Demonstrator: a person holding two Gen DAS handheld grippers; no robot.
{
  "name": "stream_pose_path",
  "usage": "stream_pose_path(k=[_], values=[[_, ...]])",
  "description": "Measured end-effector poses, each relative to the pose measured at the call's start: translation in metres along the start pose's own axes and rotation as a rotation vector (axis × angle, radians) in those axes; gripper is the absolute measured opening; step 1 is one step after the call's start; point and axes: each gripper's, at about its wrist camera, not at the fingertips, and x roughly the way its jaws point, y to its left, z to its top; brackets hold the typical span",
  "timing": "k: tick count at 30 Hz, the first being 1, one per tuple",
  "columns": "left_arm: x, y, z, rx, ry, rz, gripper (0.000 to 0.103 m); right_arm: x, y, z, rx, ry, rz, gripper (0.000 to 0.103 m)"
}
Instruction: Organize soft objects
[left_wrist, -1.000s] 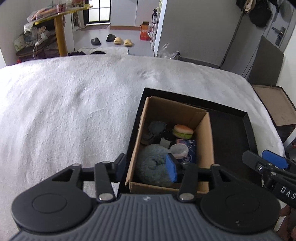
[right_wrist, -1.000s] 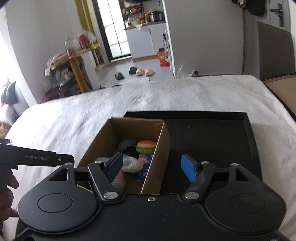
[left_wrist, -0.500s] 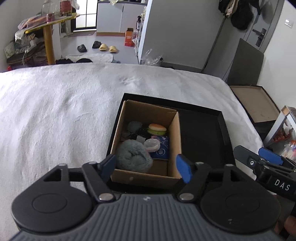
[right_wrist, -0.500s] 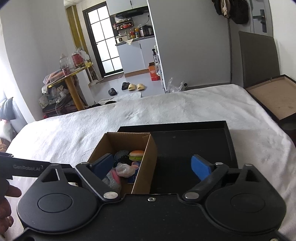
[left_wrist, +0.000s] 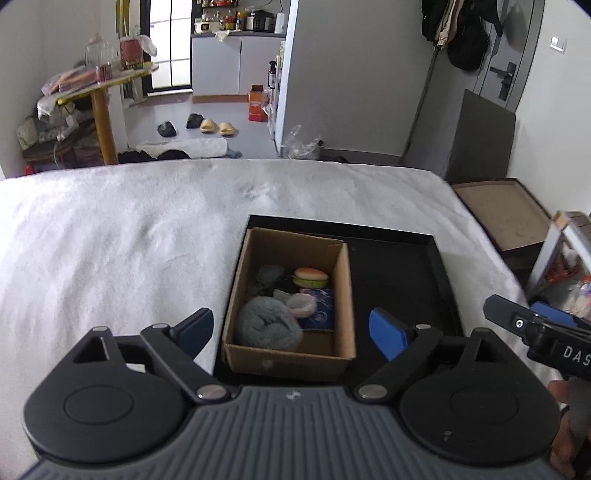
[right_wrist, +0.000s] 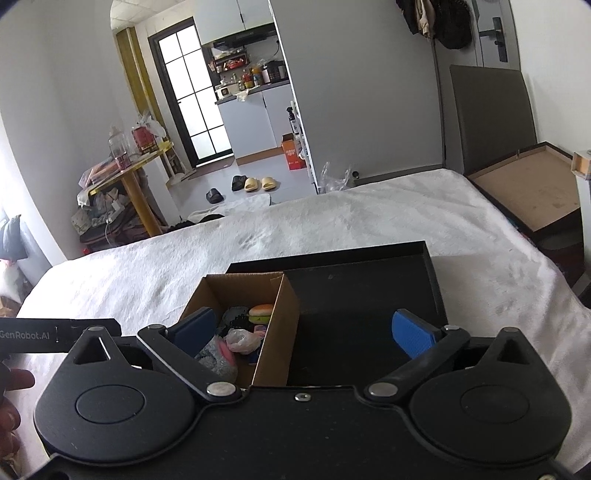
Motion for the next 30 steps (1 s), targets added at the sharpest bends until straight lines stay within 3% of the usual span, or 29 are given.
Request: stream_pose_path(k=[5,8,11,18,23,30], values=[[-0.011,-0.002,-0.002,-0.026,0.012,-0.021,0.092,-0.013,-0.003,0.001,0.004,-0.011,0.008,0.103],[-0.018,-0.003,-0.003,-0.042,0.023,-0.034,0.101,-0.02,-0.006,0.003,0.008,-0.017,0.012,0.103],[-0.025,-0.005,-0.004,-0.048,0.038,-0.047,0.102,-0.028,-0.007,0.003,0.015,-0.021,0.01,0.103],[-0.043,-0.01,-0.006,-0.048,0.006,-0.05,0.102,-0.042,-0.01,0.004,0.021,-0.005,-0.014,0.103],[-0.055,-0.015,-0.008,-0.028,-0.017,-0.057,0.102,-0.05,-0.012,0.003,0.03,0.01,-0.087,0.103],[-0.069,-0.02,-0.011,-0.001,-0.04,-0.061,0.102,-0.064,-0.015,0.002,0.037,0.01,-0.1,0.103]])
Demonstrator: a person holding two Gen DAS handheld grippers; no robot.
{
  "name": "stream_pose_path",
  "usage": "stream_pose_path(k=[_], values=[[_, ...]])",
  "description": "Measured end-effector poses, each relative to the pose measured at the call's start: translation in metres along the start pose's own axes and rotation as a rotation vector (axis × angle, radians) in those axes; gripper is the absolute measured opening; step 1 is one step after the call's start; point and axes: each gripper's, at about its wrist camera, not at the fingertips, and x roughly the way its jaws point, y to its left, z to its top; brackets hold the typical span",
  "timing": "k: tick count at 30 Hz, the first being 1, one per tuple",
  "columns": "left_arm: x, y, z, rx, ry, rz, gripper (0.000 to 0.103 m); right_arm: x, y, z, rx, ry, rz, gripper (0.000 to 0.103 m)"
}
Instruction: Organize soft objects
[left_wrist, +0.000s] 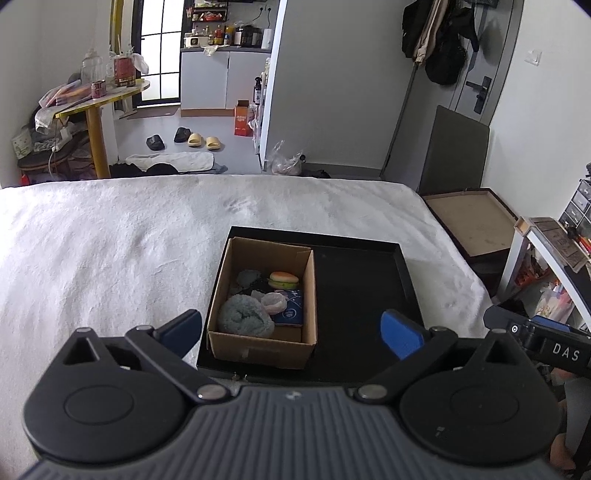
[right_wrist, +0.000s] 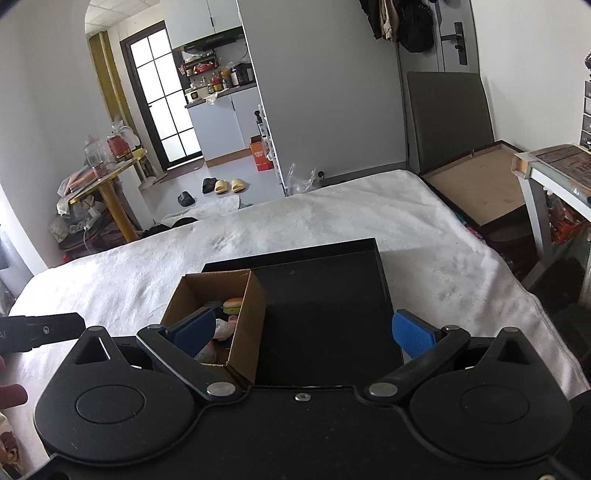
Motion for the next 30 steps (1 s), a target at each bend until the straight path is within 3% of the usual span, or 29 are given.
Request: stream_pose_path(k=[17,30], values=[[-0.023,-0.008,-0.011,0.035,-0.026,-0.02,0.102,-0.032,-0.005,-0.005,-0.005,-0.006,-0.029,0.103],[-0.035,-0.01,-0.019,0.051,-0.032,-0.031,0.102,-0.046,-0.006,-0.012,0.011,0.001,-0.001,0.103]])
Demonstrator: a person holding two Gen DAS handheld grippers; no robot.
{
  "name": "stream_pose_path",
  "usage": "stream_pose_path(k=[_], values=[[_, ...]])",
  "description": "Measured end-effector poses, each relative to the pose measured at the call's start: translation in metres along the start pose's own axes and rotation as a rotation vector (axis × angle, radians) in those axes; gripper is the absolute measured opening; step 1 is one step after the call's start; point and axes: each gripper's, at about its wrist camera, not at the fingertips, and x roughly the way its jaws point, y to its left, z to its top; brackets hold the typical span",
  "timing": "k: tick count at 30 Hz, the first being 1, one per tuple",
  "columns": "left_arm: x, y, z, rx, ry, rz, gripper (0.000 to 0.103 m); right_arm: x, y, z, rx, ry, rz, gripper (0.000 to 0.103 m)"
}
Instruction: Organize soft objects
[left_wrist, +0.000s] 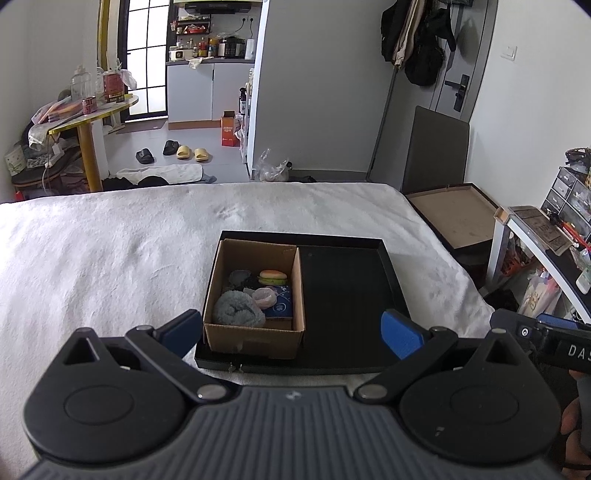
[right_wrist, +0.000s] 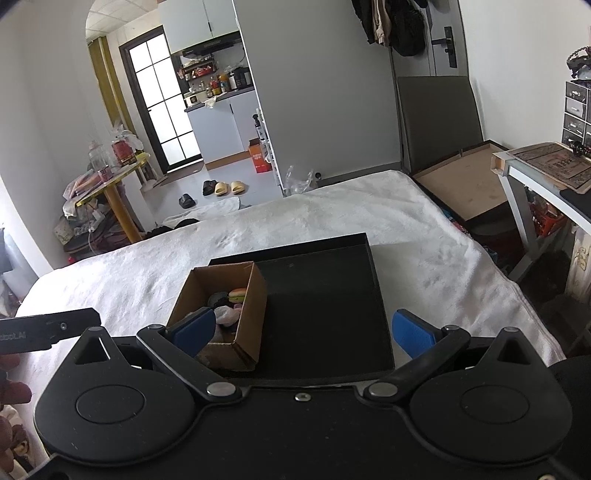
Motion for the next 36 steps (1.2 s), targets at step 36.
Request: stream_pose_path(k=[36], values=[[0.006,0.005,-0.011,0.023,0.033,0.013,0.102,0.0,0.008,-0.012,-0.011,0.054,0.034,0.103]])
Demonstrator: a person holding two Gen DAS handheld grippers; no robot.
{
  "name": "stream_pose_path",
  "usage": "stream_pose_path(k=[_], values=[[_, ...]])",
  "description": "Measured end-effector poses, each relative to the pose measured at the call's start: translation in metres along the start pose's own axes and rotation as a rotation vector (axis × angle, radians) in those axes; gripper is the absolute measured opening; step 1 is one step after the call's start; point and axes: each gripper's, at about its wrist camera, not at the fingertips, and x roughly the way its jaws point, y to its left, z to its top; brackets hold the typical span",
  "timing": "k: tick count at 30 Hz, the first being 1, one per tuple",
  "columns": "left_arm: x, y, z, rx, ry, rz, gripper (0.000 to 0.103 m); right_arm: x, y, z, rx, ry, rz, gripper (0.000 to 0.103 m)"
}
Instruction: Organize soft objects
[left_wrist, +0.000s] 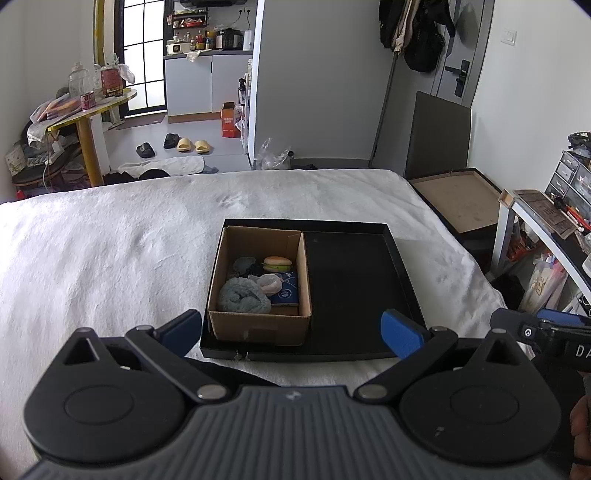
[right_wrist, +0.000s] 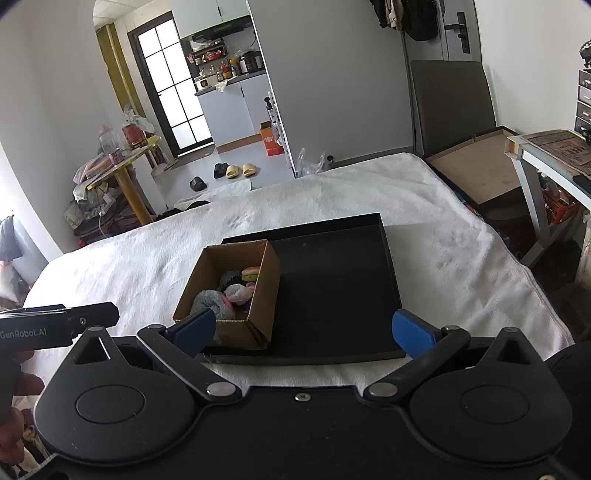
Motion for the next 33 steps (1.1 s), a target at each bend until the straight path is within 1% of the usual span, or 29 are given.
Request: stream_pose_path(k=[10,33], values=[[0.0001,-0.0042,-0.0012,0.016,0.006,-0.001,0.102,0.0013,0.0022,-0.0009,-0.011,0.011,0.006,0.103],[-0.0003,-0.0042,-0.0027,0.018,0.01,0.0,0.102,0.0022,0.003,-0.0014,-0.012,0.013,0.007,0.103]])
